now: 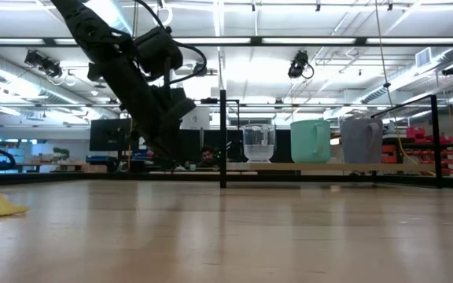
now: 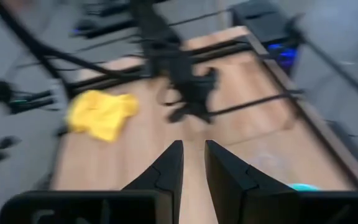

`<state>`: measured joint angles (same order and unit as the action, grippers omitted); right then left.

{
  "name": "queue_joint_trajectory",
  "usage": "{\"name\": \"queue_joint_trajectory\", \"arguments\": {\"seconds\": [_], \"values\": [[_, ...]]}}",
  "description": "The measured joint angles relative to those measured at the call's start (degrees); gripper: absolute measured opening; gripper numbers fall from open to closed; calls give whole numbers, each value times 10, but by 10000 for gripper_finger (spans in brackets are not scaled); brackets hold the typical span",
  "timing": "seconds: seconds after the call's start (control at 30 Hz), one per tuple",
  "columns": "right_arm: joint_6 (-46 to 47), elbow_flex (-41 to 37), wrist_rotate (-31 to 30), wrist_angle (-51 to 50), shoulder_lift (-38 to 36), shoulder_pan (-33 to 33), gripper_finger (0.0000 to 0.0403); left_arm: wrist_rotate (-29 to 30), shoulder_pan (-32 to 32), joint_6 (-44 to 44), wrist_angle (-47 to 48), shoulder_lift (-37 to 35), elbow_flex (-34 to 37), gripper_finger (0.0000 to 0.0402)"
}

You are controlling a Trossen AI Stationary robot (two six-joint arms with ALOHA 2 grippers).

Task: Stack small to large cups/mugs on shelf
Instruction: Return to Home Position

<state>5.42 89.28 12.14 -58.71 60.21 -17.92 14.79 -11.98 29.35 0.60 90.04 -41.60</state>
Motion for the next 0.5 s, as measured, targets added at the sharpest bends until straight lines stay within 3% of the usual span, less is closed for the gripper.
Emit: {"name": "queue_joint_trajectory", "arguments": {"seconds": [0.33, 0.5], "values": [[161, -1, 0, -23, -15, 206, 74, -16, 45, 0, 1, 0, 0, 20], [161, -6, -11, 22, 3, 313, 74, -26, 78, 0, 20, 0, 0, 29]]}}
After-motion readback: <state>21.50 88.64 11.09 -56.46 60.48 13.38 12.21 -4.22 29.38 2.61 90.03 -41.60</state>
